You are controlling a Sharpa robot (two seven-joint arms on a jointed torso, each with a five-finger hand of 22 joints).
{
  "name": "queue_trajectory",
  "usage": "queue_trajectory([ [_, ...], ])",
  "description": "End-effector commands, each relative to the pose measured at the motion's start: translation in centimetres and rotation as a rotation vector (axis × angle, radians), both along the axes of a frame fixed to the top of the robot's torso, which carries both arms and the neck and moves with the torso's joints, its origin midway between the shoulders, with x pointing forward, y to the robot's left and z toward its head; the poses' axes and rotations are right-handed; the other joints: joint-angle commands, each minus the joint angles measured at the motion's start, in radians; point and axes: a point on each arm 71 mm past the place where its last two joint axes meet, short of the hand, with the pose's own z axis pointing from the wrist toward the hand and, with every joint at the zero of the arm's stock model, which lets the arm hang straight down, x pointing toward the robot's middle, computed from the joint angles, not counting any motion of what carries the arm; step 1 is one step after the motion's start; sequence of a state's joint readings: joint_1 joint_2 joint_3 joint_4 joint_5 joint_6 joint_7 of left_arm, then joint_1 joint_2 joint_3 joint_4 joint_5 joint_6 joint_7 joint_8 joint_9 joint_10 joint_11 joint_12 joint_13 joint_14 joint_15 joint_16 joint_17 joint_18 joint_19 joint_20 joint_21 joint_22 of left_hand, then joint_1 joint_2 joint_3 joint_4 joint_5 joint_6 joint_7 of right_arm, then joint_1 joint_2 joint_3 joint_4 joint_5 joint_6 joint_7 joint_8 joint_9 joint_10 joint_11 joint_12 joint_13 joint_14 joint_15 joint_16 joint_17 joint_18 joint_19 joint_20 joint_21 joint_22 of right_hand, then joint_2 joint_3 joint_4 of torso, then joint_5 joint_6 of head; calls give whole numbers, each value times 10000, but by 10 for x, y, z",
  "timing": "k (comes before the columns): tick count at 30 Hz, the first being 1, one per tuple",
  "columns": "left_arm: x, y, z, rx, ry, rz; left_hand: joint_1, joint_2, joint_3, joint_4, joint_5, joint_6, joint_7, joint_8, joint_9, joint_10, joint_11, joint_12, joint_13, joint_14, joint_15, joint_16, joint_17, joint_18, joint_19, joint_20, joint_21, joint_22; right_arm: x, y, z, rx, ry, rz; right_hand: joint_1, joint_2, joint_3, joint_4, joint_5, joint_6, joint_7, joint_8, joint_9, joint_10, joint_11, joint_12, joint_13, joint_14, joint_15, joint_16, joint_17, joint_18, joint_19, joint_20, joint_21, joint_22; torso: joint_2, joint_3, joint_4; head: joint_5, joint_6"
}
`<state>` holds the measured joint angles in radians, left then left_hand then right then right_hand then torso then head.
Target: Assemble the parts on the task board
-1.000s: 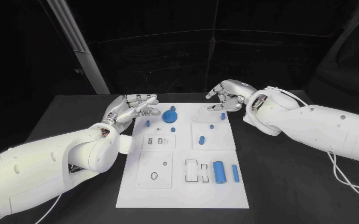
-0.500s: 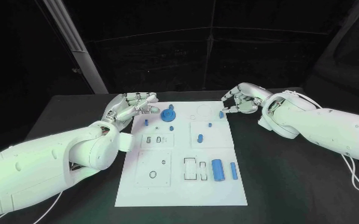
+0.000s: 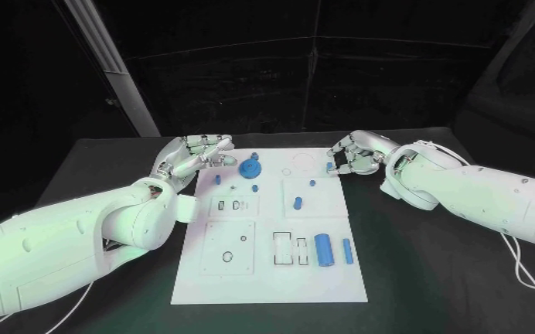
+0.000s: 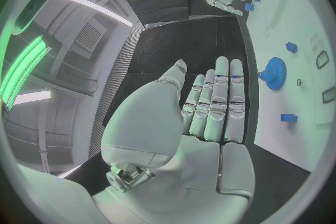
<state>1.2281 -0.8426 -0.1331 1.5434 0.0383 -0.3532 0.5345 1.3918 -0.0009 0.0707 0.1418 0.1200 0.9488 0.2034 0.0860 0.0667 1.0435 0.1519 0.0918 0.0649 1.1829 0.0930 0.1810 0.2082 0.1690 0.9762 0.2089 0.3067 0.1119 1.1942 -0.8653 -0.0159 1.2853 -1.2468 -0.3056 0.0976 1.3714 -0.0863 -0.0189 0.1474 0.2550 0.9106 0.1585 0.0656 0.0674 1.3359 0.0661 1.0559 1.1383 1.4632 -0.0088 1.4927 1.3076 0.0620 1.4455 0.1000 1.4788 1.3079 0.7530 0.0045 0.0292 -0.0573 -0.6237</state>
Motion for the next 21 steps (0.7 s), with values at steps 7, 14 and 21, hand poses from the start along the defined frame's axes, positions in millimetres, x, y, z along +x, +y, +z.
queue_trajectory([
  [7,0,-3,1,-56,-66,-164,98,-38,-10,-66,-53,75,7,-34,-8,69,22,-49,-10,12,69,-58,14,150,32,32,-65,-13,4,1,-3,-166,104,36,211,179,-7,-39,-134,45,-19,36,21,-1,-13,74,76,677,-13,-18,655,-109,-22,-20,-22,224,-6,4,12,-76,-11],
  [14,0,-2,1,-49,-64,-152,98,-38,-10,-66,-53,75,7,-34,-8,69,22,-49,-10,12,69,-58,14,150,32,32,-65,-13,6,1,-5,-190,185,-62,469,466,173,-179,-370,210,-49,87,44,46,-46,148,132,683,-40,-11,682,-112,-9,-41,-15,244,-10,2,2,-32,-39],
  [21,0,-2,1,-51,-65,-156,98,-38,-10,-66,-53,75,7,-34,-8,69,22,-49,-10,12,69,-58,14,150,32,32,-65,-13,7,3,-8,-326,293,21,569,601,303,-278,-519,445,-84,149,67,106,-78,251,214,689,-66,-5,709,-117,5,-64,-6,267,-12,8,0,-58,-54],
])
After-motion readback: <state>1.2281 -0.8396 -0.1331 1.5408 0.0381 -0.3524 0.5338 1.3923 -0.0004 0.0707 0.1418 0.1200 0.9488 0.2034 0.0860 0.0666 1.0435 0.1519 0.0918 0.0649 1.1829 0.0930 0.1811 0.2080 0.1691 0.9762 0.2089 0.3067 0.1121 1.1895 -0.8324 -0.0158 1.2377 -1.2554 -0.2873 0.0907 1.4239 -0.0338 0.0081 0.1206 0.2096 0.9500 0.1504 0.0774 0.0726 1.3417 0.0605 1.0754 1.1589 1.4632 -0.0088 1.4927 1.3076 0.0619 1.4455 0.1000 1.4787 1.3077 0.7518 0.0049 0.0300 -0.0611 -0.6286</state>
